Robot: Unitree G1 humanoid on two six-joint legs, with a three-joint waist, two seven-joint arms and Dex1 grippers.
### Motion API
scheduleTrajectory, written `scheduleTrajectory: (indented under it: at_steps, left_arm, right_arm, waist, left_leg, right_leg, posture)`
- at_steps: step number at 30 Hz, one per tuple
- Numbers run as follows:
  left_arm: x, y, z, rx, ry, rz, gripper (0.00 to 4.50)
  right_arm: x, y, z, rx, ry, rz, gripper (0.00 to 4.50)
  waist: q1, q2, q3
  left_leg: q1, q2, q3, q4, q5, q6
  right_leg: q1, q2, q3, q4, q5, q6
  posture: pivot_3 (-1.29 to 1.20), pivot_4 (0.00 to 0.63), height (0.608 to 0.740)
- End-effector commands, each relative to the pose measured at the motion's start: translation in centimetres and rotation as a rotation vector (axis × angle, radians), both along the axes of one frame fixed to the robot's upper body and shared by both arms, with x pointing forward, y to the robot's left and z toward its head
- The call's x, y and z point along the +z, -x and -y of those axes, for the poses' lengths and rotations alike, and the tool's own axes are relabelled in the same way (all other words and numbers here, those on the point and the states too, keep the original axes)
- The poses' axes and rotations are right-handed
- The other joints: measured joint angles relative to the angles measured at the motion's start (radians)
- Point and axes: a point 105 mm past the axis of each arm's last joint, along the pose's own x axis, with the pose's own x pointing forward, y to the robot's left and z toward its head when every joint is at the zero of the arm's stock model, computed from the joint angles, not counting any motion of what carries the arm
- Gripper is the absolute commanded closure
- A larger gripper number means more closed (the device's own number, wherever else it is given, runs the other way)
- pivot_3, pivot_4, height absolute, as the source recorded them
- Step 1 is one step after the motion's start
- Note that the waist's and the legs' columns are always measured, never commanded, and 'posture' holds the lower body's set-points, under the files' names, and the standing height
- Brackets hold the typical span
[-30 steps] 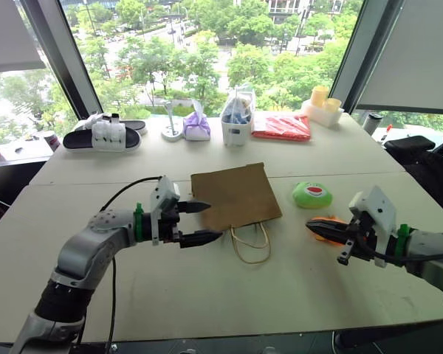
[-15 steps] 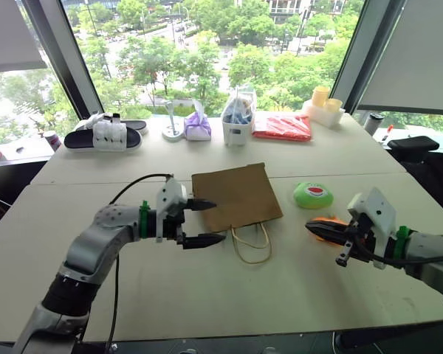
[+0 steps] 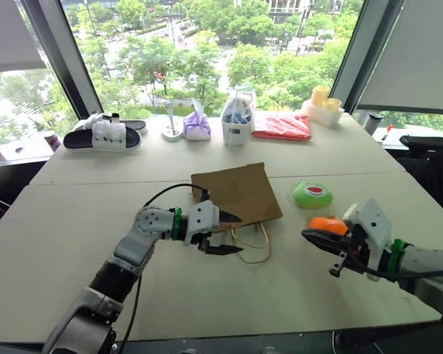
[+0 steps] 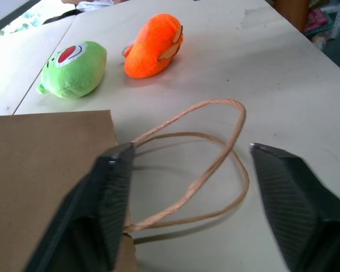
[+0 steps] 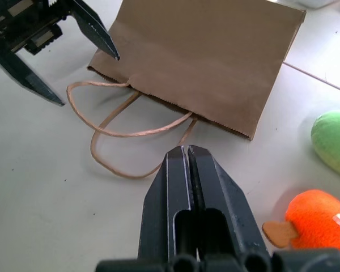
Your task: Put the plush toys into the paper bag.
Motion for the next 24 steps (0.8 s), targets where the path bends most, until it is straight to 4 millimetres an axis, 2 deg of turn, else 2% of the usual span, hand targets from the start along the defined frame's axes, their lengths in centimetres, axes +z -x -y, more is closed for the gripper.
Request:
scheduleTrajectory:
  at_steps: [1,4,9,13,16,20,24]
  left_arm:
    - [0.6,-0.2,0.6,-0.024,0.006,0.053,2.95]
    - [1.1,-0.5,0.7,-0.029,0.022,0.06,4.45]
    - [4.5,-1.4,1.0,-0.001,0.143,0.022,4.49]
    - [9.2,-2.2,1.0,0.033,0.321,-0.074,4.49]
    - [9.8,-2.0,0.9,0.022,0.335,-0.113,4.49]
    - [9.3,-1.2,0.7,0.01,0.323,-0.167,4.49]
    - [9.8,-0.8,0.3,0.017,0.35,-0.201,4.49]
  right_arm:
    - [0.4,0.6,-0.7,-0.002,-0.007,0.036,4.5]
    - [-0.4,0.9,-1.1,-0.036,-0.033,0.027,4.5]
    - [-1.8,0.4,-2.0,-0.096,-0.053,0.033,4.5]
    - [-3.1,-1.6,-3.9,-0.153,-0.104,0.043,4.5]
    - [-3.8,-3.7,-5.5,-0.196,-0.158,0.065,4.5]
    - [-5.6,-6.8,-8.7,-0.213,-0.205,0.056,4.5]
    - [-7.0,-10.2,-10.3,-0.285,-0.199,0.088,4.5]
  waist:
    - [-0.001,0.0,0.0]
    - [-0.001,0.0,0.0]
    - [-0.001,0.0,0.0]
    - [-0.006,-0.001,0.0]
    - [-0.012,0.0,-0.001]
    - [-0.027,0.001,-0.001]
    - [-0.03,0.001,-0.001]
  left_leg:
    - [0.0,0.0,0.0,0.0,0.0,0.0]
    - [0.0,0.0,0.0,0.0,0.0,0.0]
    - [0.0,0.0,0.0,0.002,0.0,0.0]
    - [0.0,0.0,-0.001,0.003,0.0,0.0]
    - [0.0,0.0,-0.002,0.004,0.0,0.0]
    - [0.001,0.0,-0.003,0.004,0.001,-0.001]
    - [0.001,-0.001,-0.003,0.004,0.001,-0.002]
  right_leg:
    - [0.0,0.0,0.0,0.0,0.0,0.0]
    - [0.0,0.0,0.0,0.001,0.0,0.0]
    - [0.0,0.0,0.0,0.002,0.0,0.0]
    - [0.0,0.001,0.0,0.002,0.0,0.001]
    - [0.0,0.001,0.0,0.005,0.0,0.001]
    - [0.0,0.001,0.0,0.007,0.0,0.001]
    - [-0.003,0.001,0.0,0.011,0.0,0.0]
  posture:
    - [0.0,0.15,0.74]
    - [0.0,0.15,0.74]
    - [0.0,0.15,0.74]
    - [0.0,0.15,0.74]
    - [0.0,0.15,0.74]
    - [0.0,0.15,0.74]
    - [0.0,0.15,0.74]
